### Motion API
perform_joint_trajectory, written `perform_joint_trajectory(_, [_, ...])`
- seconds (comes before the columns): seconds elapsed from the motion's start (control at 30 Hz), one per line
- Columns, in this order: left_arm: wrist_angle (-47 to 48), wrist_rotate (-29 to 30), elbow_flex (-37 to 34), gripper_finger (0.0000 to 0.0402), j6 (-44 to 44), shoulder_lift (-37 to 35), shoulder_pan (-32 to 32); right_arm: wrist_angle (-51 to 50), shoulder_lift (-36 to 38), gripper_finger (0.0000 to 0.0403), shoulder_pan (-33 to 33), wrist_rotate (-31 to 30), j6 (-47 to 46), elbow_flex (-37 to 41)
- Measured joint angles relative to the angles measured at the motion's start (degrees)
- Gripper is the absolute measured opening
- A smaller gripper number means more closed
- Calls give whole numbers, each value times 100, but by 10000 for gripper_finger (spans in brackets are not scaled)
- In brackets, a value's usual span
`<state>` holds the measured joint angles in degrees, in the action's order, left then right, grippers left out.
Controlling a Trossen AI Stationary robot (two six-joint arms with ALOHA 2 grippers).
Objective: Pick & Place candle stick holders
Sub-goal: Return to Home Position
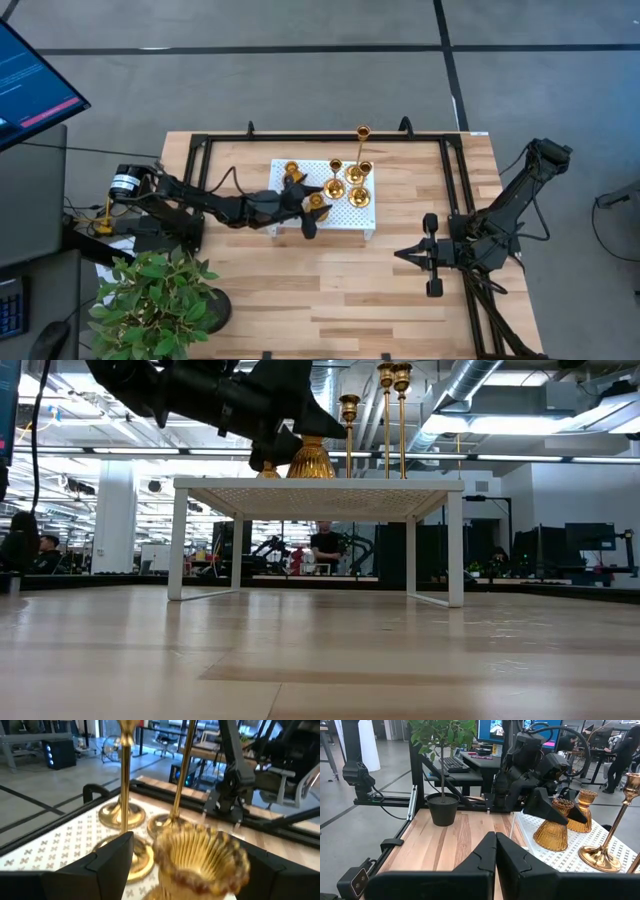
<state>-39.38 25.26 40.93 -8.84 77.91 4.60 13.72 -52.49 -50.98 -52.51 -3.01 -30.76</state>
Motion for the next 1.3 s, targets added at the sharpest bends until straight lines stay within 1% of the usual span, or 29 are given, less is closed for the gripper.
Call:
perform_joint_trajectory(0.17, [-68, -92, -1, 281, 228, -224, 10, 0, 0, 0, 0, 2, 0, 0])
perform_joint_trajectory(0.53, [-113, -1093, 4, 282, 560, -1228, 134, -16, 0, 0, -1, 2, 1, 0])
perform_joint_trajectory(0.63, [-88, -1641, 4, 282, 562, -1389, 273, -17, 0, 0, -2, 2, 1, 0])
perform_joint_trajectory(0.73, [56, -2491, 7, 282, 601, -1414, 508, -17, 0, 0, -2, 4, 0, 0])
perform_joint_trajectory(0.8, [179, -2830, 5, 282, 862, -1382, 778, -17, 0, 0, -2, 11, 0, 0])
perform_joint_trajectory(0.9, [235, -2729, -112, 282, 1416, -1335, 1336, -16, 0, 0, -1, 17, -3, 0])
perform_joint_trajectory(0.97, [246, -2357, -188, 282, 1751, -1329, 1731, -17, 0, 0, 0, 17, -40, 0])
perform_joint_trajectory(1.03, [214, -1858, -225, 282, 1977, -1333, 2100, -17, 0, 0, -2, 17, -50, 0])
perform_joint_trajectory(1.13, [205, -1271, -232, 282, 2063, -1402, 2451, -17, 0, 0, -2, 17, -50, 0])
perform_joint_trajectory(1.2, [191, -1170, -231, 282, 2063, -1471, 2540, -17, 0, 0, -2, 17, -50, 0])
perform_joint_trajectory(1.3, [192, -1167, -232, 282, 2052, -1523, 2623, -17, 0, 0, -2, 17, -50, 0])
